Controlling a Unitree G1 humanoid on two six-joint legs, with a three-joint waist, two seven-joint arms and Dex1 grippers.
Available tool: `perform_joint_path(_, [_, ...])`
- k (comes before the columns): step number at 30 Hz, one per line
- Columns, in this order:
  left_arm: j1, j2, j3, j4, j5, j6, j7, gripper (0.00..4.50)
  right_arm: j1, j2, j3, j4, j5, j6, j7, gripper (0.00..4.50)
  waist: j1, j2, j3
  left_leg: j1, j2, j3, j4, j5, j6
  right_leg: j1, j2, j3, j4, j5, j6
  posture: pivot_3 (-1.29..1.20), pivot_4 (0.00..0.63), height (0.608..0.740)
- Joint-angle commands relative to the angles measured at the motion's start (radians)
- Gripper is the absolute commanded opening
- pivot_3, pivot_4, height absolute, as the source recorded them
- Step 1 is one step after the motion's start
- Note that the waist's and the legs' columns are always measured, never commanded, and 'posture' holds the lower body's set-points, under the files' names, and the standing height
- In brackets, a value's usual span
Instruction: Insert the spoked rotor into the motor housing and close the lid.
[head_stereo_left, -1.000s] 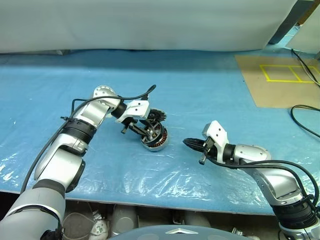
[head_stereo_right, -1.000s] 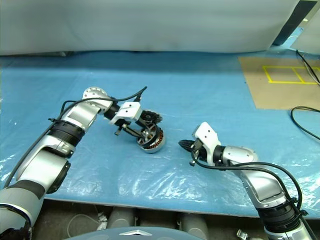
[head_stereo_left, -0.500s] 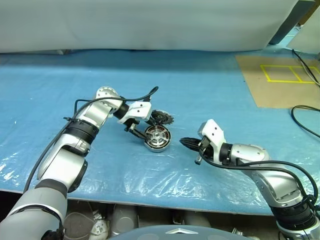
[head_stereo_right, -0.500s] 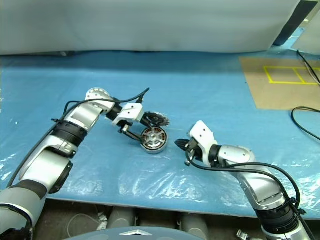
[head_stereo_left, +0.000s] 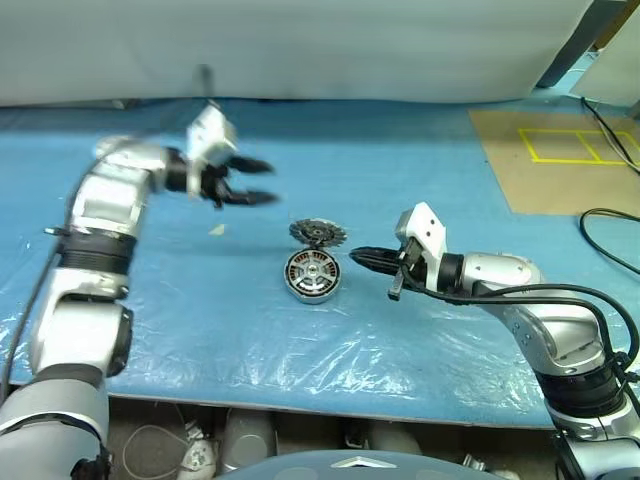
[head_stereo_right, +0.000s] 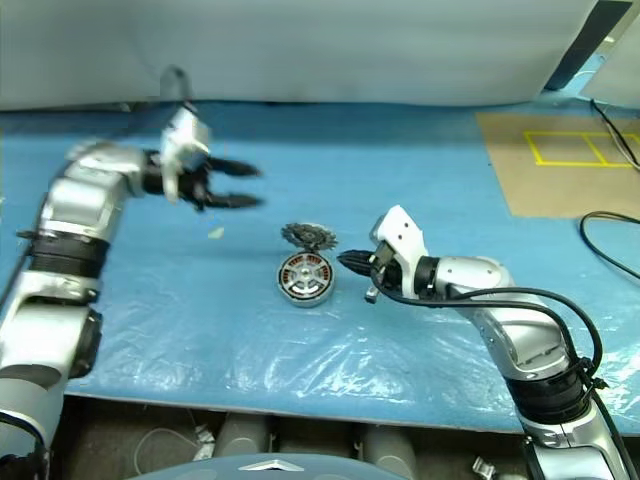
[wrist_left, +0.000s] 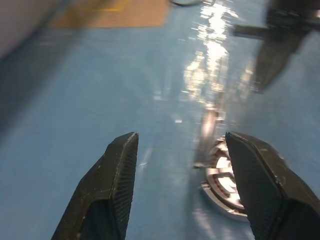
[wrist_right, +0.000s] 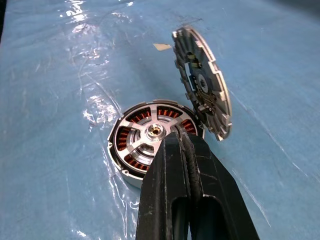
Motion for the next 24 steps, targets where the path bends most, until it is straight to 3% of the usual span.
perform_joint_path(1, [-0.009, 0.124, 0.156, 0.023, -0.085, 0.103, 0.029, 2.91, 0.002, -0.011, 0.028, 0.031, -0.004, -0.06, 0.058, 0.0, -0.006, 0.0, 0.0, 0.0, 0.0, 0.0, -0.001, 0.0, 0.0, -0.001, 0.0, 0.001, 0.0, 0.0, 0.0, 0.0, 0.15, 0.74])
perform_joint_path(5, [0.225, 0.23, 0.257, -0.157, -0.194, 0.232, -0.03, 2.91, -0.006, -0.007, 0.062, 0.072, -0.027, -0.107, 0.092, 0.0, -0.01, 0.002, -0.001, 0.0, -0.001, 0.0, -0.006, 0.0, 0.0, -0.001, -0.001, 0.0, -0.004, 0.0, 0.0, 0.0, 0.15, 0.74])
perform_joint_path(8, [0.43, 0.254, 0.331, -0.314, -0.249, 0.288, -0.006, 2.91, -0.027, 0.003, 0.079, 0.098, -0.04, -0.124, 0.104, 0.0, -0.014, 0.001, 0.0, -0.004, 0.0, 0.0, -0.007, 0.0, -0.001, -0.003, -0.001, -0.003, -0.005, 0.0, 0.0, 0.0, 0.15, 0.74])
perform_joint_path(14, [0.796, 0.171, 0.45, -0.614, -0.326, 0.303, 0.117, 2.91, -0.064, 0.02, 0.1, 0.135, -0.049, -0.141, 0.128, 0.0, -0.012, -0.001, 0.0, -0.003, 0.006, 0.0, -0.005, 0.0, 0.0, -0.002, -0.001, -0.005, -0.002, -0.001, -0.001, 0.0, 0.15, 0.74])
perform_joint_path(19, [0.949, 0.062, 0.348, -0.812, -0.326, 0.29, 0.228, 2.91, -0.101, 0.033, 0.11, 0.17, -0.052, -0.153, 0.157, 0.0, -0.014, -0.001, 0.0, -0.001, 0.006, 0.002, -0.001, 0.001, 0.001, 0.0, -0.003, -0.003, -0.002, -0.003, -0.006, 0.0, 0.15, 0.74])
perform_joint_path(24, [0.911, -0.088, 0.186, -0.827, -0.267, 0.215, 0.345, 2.91, -0.136, 0.058, 0.137, 0.233, -0.057, -0.144, 0.187, 0.0, -0.014, -0.001, 0.0, 0.0, 0.006, 0.002, 0.0, 0.002, 0.004, 0.001, -0.003, -0.003, 0.0, -0.003, -0.006, 0.0, 0.15, 0.74])
